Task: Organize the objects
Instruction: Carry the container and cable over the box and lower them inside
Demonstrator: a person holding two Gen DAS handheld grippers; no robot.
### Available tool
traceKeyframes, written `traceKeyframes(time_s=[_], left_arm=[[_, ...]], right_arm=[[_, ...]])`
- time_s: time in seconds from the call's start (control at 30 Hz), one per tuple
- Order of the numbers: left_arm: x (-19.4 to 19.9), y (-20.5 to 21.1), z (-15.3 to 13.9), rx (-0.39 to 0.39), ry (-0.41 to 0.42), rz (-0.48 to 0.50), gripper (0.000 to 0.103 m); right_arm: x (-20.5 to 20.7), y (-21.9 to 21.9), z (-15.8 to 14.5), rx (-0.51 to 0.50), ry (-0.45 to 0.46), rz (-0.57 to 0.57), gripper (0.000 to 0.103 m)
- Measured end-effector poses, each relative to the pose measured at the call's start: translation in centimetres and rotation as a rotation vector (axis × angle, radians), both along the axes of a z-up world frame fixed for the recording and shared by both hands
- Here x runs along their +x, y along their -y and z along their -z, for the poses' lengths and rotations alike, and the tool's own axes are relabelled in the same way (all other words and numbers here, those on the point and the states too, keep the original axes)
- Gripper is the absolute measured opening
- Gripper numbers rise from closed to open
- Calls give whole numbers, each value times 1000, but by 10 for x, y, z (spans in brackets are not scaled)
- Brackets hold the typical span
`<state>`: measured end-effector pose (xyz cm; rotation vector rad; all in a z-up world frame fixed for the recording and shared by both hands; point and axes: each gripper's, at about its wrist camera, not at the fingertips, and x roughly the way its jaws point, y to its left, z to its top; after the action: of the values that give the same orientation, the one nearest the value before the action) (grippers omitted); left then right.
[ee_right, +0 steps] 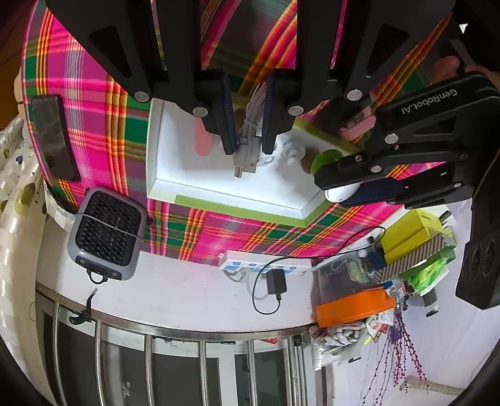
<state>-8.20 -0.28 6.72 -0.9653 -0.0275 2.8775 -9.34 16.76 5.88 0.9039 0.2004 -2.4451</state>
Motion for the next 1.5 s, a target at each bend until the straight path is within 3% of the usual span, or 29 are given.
traceKeyframes(time_s=[0.43,0.77,1.13,1.5], left_arm=[[-40,4,10,-31,22,-2,32],[-72,15,27,1,73,-36,32],[-83,13,43,-9,136,-29,32],[-87,15,49,30,189,-17,33]], right_arm=[[-48,8,9,32,44,-3,18],[-84,18,24,43,111,-1,18],[-98,34,46,112,173,2,17],[-98,29,45,88,182,8,20]])
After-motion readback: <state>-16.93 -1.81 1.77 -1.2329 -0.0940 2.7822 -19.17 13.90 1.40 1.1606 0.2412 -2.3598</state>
